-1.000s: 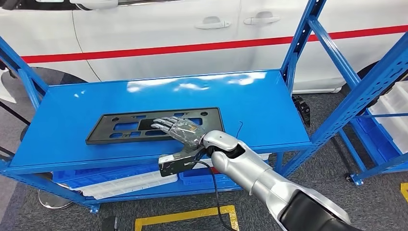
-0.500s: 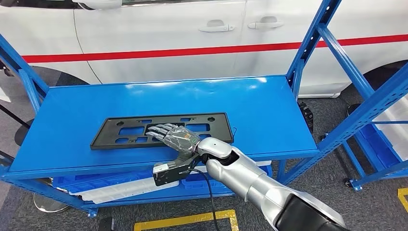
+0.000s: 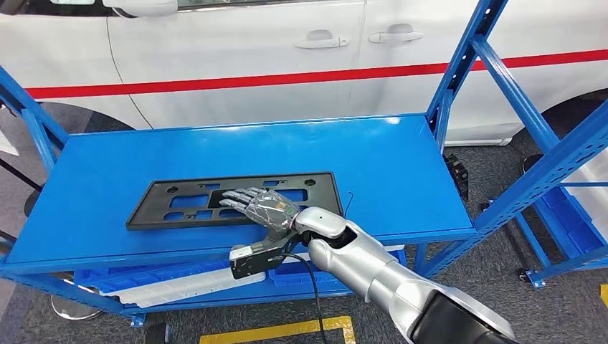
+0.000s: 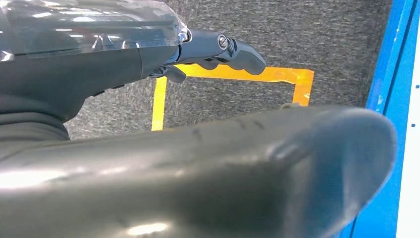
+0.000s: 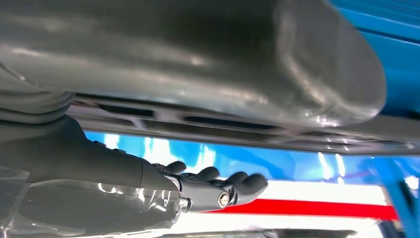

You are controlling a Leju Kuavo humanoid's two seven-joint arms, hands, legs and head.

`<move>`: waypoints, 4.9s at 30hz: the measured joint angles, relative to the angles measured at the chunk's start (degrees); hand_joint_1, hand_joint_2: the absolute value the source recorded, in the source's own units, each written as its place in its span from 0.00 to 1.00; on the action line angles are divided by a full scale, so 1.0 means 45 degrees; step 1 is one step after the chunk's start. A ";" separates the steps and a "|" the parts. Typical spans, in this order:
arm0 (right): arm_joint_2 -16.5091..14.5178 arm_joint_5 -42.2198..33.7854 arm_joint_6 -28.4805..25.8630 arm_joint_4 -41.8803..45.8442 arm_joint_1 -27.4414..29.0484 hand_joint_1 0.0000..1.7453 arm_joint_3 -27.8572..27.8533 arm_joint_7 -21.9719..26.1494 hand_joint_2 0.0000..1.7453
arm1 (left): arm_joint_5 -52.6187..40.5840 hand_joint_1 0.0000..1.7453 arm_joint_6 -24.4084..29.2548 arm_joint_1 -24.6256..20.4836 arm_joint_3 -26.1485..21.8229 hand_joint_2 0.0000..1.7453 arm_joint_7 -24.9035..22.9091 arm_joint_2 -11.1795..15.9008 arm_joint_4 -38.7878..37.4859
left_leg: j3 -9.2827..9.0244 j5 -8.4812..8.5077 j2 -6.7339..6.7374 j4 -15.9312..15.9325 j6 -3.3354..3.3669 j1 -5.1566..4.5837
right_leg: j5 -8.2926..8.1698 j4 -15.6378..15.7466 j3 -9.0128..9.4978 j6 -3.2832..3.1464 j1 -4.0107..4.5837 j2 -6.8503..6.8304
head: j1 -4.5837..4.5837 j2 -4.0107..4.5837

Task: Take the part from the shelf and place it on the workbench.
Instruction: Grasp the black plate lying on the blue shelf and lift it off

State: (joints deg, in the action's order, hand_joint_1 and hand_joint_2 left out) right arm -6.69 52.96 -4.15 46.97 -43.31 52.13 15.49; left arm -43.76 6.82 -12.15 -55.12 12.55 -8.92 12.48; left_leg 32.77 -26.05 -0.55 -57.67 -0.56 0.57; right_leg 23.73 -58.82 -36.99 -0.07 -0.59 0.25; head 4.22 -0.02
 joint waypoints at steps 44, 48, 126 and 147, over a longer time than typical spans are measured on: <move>-0.1261 0.0277 -0.0430 -0.1649 -0.0069 0.00 0.0259 -0.0189 1.00 | 0.0257 0.00 0.0511 -0.0019 -0.0004 0.00 -0.0350 0.0010 0.0000 | 0.0232 0.0280 0.0056 -0.0019 0.0199 -0.0103 | 0.0337 -0.0026 0.0393 -0.0256 0.0177 0.0052 | 0.0006 0.0000; -0.1291 0.0282 -0.0338 -0.1826 -0.0063 0.00 0.0403 -0.0076 1.00 | 0.0270 0.00 0.0510 -0.0021 -0.0002 0.00 -0.0282 -0.0002 0.0000 | 0.0115 0.0406 0.0084 0.0203 0.0388 0.0010 | 0.1421 -0.1961 -0.0491 0.0001 0.0135 0.0021 | 0.0002 0.0000; -0.0308 0.3667 -0.2845 -0.0107 0.0219 1.00 0.1061 -0.1937 1.00 | 0.0510 0.00 0.0481 0.0087 0.0130 0.75 0.0024 -0.0034 0.0000 | 0.1496 -0.1445 0.0073 -0.3192 -0.0382 0.0047 | 0.0376 -0.0065 0.0442 -0.0490 -0.0072 -0.0047 | 0.0002 0.0000; -0.0163 0.3130 -0.2725 -0.0047 0.0400 1.00 0.1001 -0.1367 1.00 | 0.0389 0.00 0.0429 0.0041 0.0368 1.00 0.0223 -0.0080 0.0000 | -0.0117 0.0228 0.0148 0.0110 0.0163 -0.0023 | 0.0516 -0.0605 0.0332 0.0108 -0.0155 -0.0027 | 0.0001 0.0001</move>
State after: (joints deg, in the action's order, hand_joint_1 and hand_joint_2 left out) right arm -7.42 67.05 -16.41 46.76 -41.51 56.63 9.34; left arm -42.01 8.75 -11.97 -53.47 13.55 -9.28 12.48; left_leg 32.24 -25.03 0.11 -57.18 0.17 0.46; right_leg 26.05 -61.54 -35.49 0.42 -1.29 0.13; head 4.22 -0.02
